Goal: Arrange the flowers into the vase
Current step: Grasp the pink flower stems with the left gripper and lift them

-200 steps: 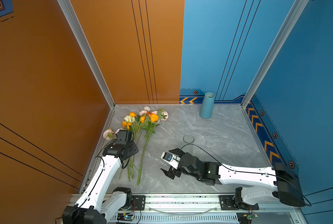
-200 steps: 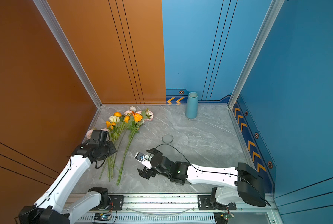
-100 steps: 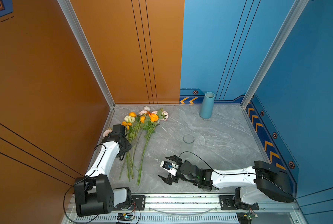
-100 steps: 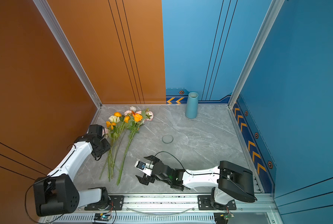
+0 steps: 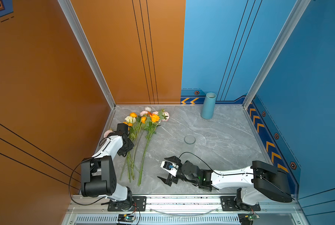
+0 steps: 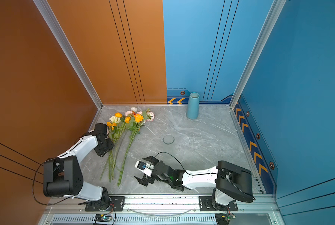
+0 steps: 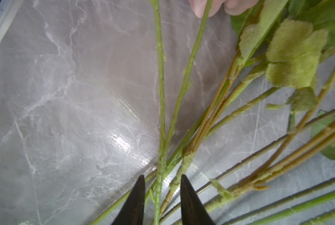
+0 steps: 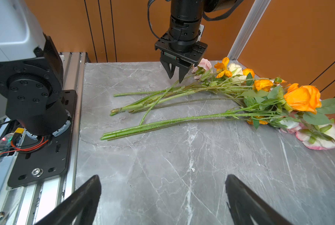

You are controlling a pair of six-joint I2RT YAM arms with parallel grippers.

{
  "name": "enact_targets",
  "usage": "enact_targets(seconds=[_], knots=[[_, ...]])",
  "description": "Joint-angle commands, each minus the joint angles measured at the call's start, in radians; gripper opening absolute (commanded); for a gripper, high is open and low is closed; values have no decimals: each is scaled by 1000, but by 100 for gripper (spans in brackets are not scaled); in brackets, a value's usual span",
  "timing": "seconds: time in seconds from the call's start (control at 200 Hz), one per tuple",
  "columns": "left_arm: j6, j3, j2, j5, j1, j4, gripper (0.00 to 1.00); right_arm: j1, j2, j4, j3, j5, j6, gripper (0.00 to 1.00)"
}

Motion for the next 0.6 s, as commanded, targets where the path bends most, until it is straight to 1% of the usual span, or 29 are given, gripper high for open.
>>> enact_targets(seconds=[0.0,0.32,0.531,0.596], knots=[[8,-12,23,-15,10,11,32,-17,18,24,-10,-33,33,100],[11,-44,44,-26,11,53,30,-40,36,32,-6,-52,46,100],[9,-57,64,-20,10,70,26,-47,32,32,-9,-64,52,100],[13,-58,59,-25,11,70,23,-49,28,33,-11,-67,51,100]])
